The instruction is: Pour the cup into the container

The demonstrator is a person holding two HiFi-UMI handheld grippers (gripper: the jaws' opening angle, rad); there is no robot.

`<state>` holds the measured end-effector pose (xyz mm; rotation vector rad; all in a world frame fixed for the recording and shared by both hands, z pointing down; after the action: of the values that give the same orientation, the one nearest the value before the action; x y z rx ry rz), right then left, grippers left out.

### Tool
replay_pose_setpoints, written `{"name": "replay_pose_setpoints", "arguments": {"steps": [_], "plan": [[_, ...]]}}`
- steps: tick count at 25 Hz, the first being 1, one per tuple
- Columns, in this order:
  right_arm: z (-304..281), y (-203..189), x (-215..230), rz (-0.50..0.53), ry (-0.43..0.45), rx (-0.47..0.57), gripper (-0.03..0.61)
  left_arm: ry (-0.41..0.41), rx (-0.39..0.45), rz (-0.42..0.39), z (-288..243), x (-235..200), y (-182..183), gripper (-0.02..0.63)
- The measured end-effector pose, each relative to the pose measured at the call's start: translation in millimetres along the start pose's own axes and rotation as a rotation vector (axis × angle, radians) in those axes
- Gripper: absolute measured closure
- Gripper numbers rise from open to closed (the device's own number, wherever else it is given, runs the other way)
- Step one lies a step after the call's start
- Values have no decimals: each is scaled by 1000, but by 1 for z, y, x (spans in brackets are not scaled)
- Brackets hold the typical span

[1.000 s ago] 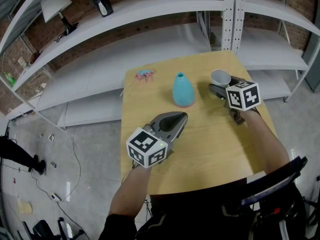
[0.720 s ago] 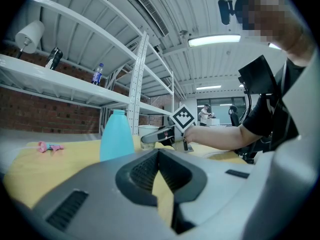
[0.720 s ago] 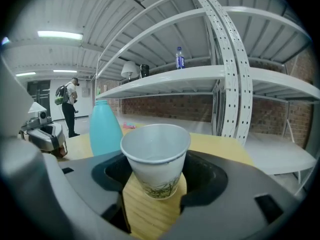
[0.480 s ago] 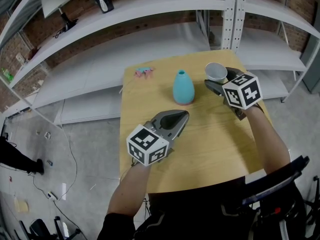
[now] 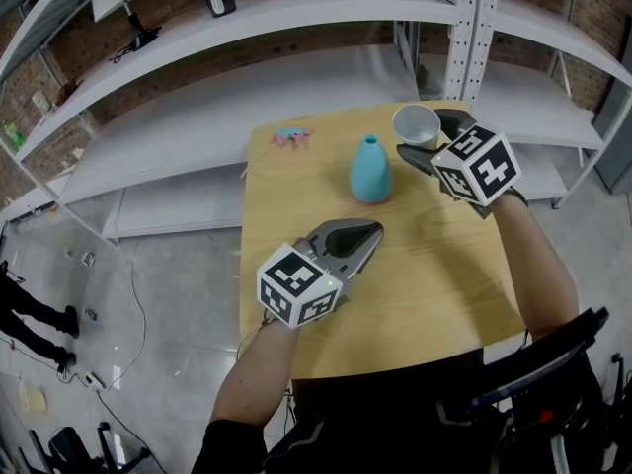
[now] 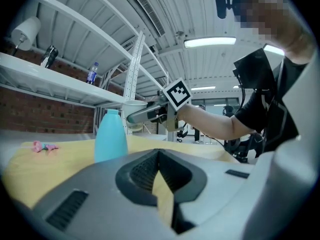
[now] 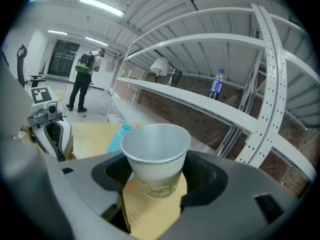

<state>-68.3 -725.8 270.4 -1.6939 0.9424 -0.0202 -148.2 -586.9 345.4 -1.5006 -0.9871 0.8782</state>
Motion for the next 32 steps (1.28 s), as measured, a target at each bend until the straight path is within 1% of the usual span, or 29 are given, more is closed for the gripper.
{"name": "replay_pose_setpoints", "arguments": {"steps": [4,8,12,23,26,32], "plan": [[-2,12,-1,56,-11,-6,273,-4,0,-1,2,2,0,612],[-4,19,-5,156,-37,-34,273,-2,2,0,4,3,1,612],[-8,22,-9,258,-56,-63,273,-3,4,1,3,2,1,612],[-16,25,-14,466,-106,-118,273,-3,4,-2,3,2,0,612],[-16,27,-13,512,-124,-124,273,-3,4,-2,2,2,0,612],[-14,32,-16,570,-133,-132,273,-4,3,-1,2,3,1,612]]}}
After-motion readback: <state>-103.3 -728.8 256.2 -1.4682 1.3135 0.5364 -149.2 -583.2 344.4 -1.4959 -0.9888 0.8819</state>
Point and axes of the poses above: the fingertips, and each gripper's own axes: z backward along the fingers, x to its right, y out of its top, the point moved 2 cm from there along z, backward along the fingers, and after that the axes turned 8 degrees about -y, right-handed, at the moved point
